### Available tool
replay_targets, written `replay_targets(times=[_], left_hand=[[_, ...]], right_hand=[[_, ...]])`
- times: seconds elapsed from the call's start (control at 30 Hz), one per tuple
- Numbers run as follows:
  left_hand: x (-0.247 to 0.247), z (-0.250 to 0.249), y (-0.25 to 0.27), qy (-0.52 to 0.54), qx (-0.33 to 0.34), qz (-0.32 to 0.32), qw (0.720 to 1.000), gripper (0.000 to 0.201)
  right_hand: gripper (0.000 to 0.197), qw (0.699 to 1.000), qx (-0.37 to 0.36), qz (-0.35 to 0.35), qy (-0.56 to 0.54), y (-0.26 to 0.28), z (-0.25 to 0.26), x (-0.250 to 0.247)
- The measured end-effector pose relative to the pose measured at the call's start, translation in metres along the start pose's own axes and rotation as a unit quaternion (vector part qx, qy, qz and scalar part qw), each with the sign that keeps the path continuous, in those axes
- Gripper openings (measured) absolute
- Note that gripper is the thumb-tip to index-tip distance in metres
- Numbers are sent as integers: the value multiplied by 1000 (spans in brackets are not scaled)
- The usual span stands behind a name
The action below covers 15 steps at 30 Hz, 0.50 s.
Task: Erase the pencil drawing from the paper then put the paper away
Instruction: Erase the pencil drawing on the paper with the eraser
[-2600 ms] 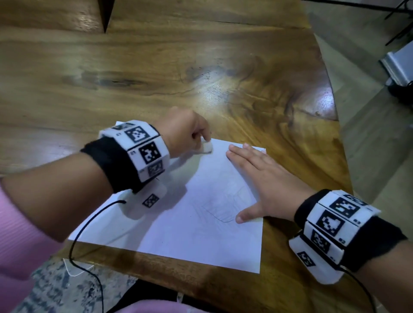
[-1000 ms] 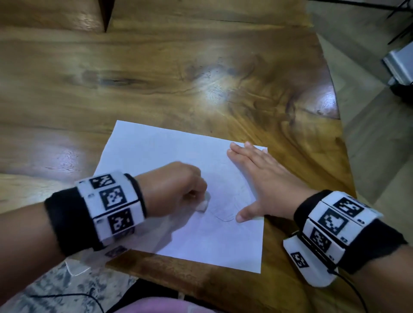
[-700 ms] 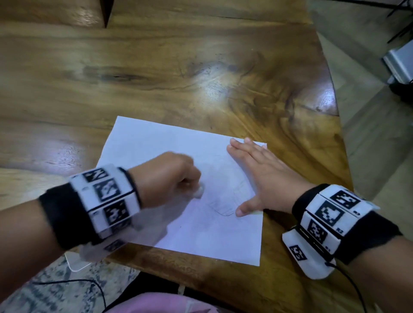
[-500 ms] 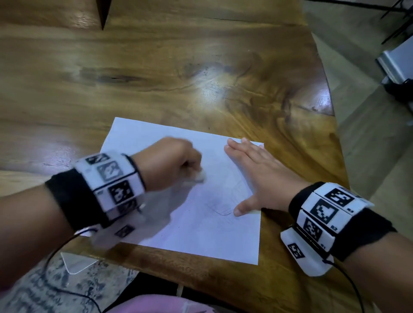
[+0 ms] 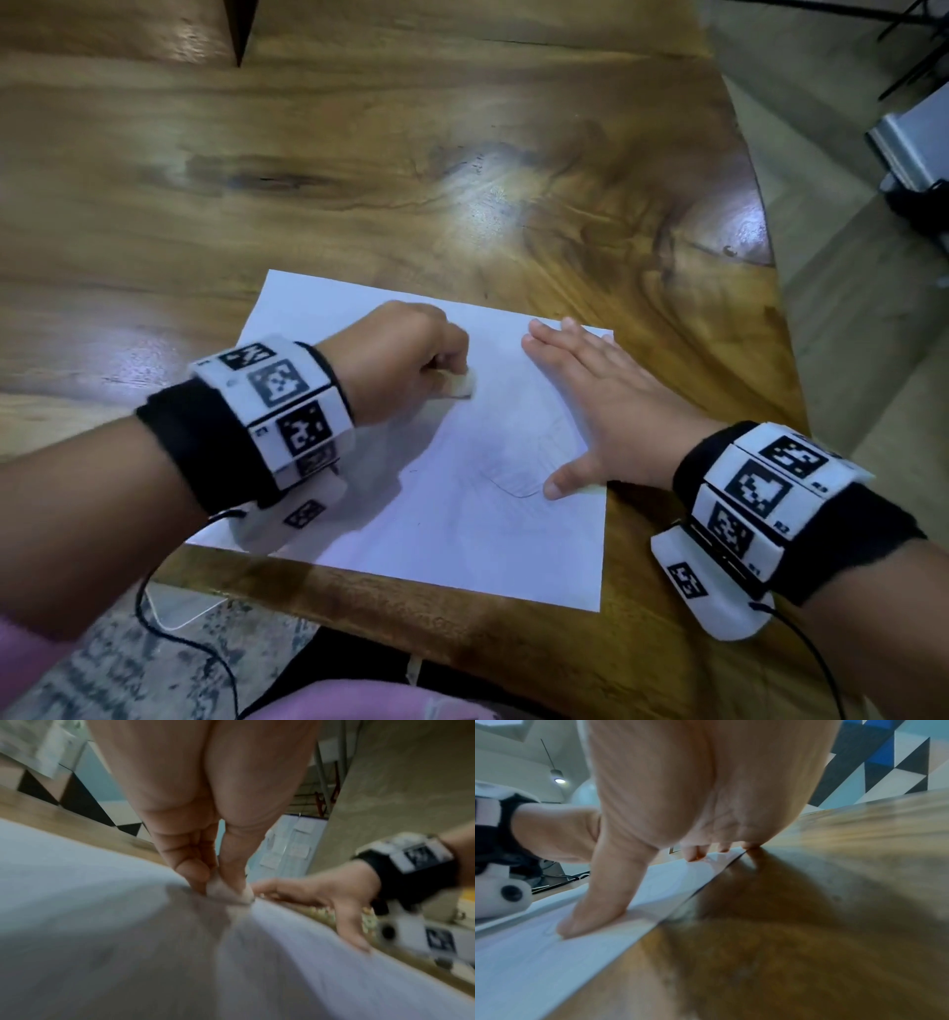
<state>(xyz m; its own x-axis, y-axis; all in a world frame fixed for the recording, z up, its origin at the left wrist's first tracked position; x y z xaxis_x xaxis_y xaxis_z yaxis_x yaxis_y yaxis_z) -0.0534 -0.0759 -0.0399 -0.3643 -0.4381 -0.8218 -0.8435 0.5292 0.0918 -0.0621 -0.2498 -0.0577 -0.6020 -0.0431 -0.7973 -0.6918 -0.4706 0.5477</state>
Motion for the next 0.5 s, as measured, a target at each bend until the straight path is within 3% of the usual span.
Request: replay_targets(times=[0.07, 0.2, 0.4, 0.43, 0.5], left_hand=[[5, -2, 13, 20, 31, -3, 999, 25], [14, -2, 50, 40, 24, 84, 995, 20], [4, -5, 1, 5, -6, -15, 1000, 17], [7, -6, 5, 6, 10, -17, 1000, 18], [15, -10, 28, 14, 48, 41, 998, 21]], right_hand=[[127, 1000, 1, 2, -2, 0, 0, 0], [128, 1000, 0, 1, 1, -1, 1, 1], [128, 1000, 2, -1, -3, 1, 2, 0], [128, 1000, 2, -2, -5, 1, 2, -1], [128, 1000, 1, -5, -9, 1, 2, -1]])
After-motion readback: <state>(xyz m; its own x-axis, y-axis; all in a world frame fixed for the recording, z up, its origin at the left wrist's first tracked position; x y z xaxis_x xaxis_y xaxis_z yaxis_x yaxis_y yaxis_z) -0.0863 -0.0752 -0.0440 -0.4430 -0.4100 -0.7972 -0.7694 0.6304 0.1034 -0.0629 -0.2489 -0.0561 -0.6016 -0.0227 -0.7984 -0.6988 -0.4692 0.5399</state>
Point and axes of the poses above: each hand's wrist, its own y-axis away from the middle knuckle, its own x-axis out of the palm, z = x × y, the point moved 5 cm from there along -y, towards the middle knuckle, and after that the axes turned 8 degrees about x, right-handed, at the moved point
